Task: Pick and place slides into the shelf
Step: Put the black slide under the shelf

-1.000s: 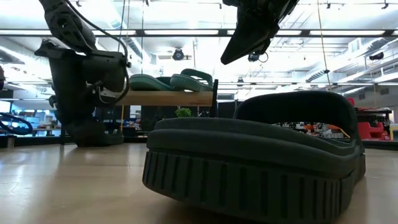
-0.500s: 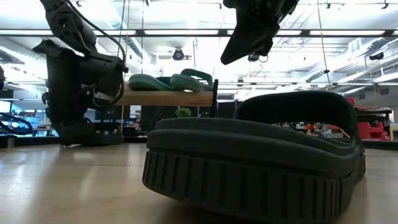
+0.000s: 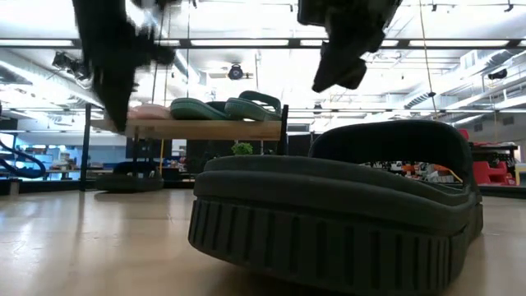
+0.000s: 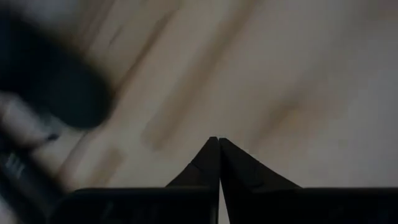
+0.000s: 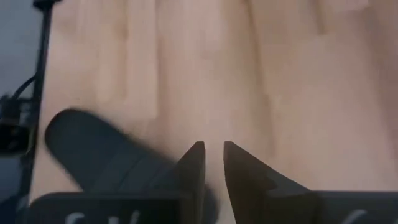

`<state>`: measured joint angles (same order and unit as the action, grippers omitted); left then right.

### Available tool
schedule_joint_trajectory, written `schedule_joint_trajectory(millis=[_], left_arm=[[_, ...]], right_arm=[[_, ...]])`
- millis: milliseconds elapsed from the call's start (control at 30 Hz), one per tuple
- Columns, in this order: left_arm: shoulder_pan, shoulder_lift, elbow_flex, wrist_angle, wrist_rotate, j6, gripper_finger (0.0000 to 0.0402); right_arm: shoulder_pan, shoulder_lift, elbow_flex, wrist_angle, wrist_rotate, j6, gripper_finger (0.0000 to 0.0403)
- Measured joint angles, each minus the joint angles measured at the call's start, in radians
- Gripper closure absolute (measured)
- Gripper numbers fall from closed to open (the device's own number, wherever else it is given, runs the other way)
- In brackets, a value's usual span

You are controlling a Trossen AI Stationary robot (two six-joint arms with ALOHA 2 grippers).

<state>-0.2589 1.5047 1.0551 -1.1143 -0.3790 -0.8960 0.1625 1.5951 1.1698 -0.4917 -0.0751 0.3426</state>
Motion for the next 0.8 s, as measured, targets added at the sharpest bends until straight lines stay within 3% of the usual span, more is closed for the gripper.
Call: schedule_joint_trajectory(millis=[267,433,567,667,800], left_arm=[[-0.200,-0.001,0.270,0.107,0.000,0.170,0.0388],[-0.268,0.000,0.293,0.235,-0.029,0.313,0.0389],[-0.290,0.001,0.293,0.243,-0.072,0.340,0.0392],[-0.289,0.001,0.293,0.221,-0.099,0.355,0.0393],[-0.288,0.001,0.293,0.187,-0.121,0.365,0.0388]], right_arm=[[0.011,0.000,0.000,-0.017,-0.227,0.034,0.0327],[0.015,0.000,0.000,0.096,-0.082,0.098,0.0328],[0.045,0.000,0.000,0.109,-0.082,0.185,0.0328],[0.120,0.001,0.041,0.077,-0.131,0.216,0.0329],[0.248,0.000,0.163,-0.015,0.022,0.218,0.0329]])
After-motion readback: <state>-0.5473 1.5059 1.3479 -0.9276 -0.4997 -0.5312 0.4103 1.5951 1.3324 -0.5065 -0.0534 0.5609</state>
